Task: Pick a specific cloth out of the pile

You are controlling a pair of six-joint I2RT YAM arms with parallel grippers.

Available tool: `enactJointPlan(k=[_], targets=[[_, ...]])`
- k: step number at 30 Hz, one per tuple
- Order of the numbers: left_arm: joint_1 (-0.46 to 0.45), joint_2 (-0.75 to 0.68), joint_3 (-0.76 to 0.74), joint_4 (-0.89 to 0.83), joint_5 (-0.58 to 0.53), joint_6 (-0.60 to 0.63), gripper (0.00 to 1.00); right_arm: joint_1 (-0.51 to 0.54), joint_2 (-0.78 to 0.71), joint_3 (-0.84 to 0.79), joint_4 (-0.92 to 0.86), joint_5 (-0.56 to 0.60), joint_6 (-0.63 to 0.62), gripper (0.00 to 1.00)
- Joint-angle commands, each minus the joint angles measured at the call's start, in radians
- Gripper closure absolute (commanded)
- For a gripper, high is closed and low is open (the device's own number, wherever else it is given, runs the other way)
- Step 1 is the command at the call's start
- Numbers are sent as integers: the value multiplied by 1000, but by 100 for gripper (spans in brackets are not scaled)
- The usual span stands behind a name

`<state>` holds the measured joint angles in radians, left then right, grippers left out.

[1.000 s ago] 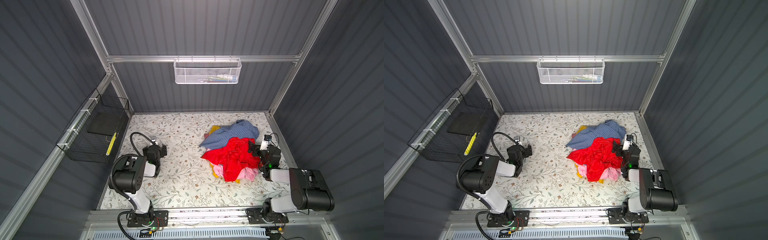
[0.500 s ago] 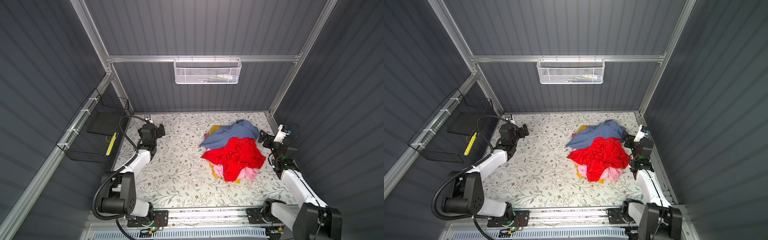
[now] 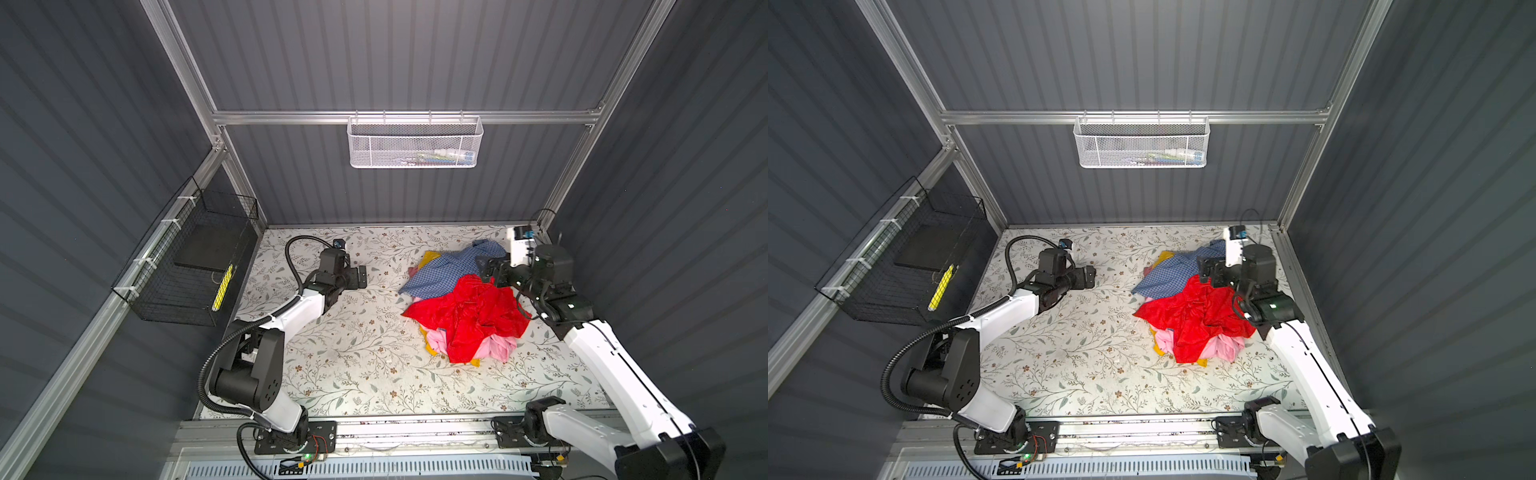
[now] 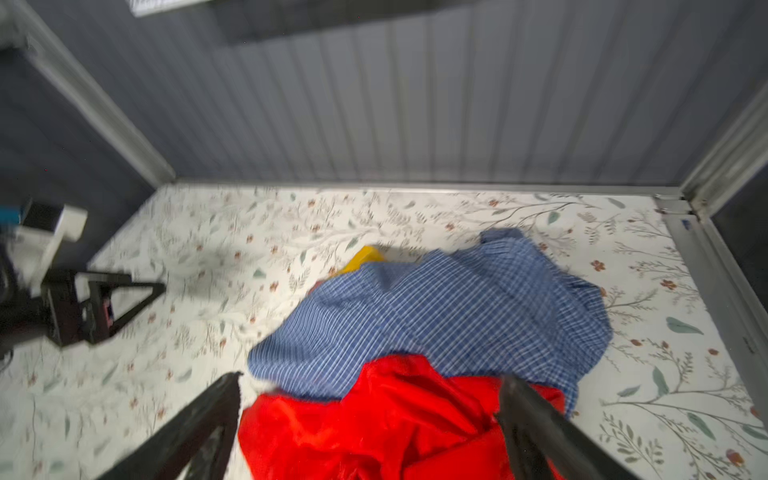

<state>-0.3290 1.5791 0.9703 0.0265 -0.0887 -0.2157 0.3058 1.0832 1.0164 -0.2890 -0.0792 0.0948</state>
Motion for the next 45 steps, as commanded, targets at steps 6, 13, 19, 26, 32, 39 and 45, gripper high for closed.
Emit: enactJointPlan(k=[6,13,19,26,32,39,45], targets=[[-18,-86,-101,-32,-26,-58,0,362,200,117,-421,251,-283,17],[-18,-167,-160,-92,-61,-98,0,564,327,161,-513,288,-308,32],[-17,-206,-185,-120,-85,-103,0,657,468,204,-572,322,-321,49],[-18,-230,-199,-139,-88,-90,0,668,540,189,-538,308,-322,48],[-18,-262,-215,-156,-86,-87,0,659,596,139,-483,346,-317,51],[-26,-320,-259,-193,-71,-118,0,638,659,132,-406,348,-292,58],[-108,-373,-275,-229,-137,-141,0,630,692,136,-383,341,-294,69]])
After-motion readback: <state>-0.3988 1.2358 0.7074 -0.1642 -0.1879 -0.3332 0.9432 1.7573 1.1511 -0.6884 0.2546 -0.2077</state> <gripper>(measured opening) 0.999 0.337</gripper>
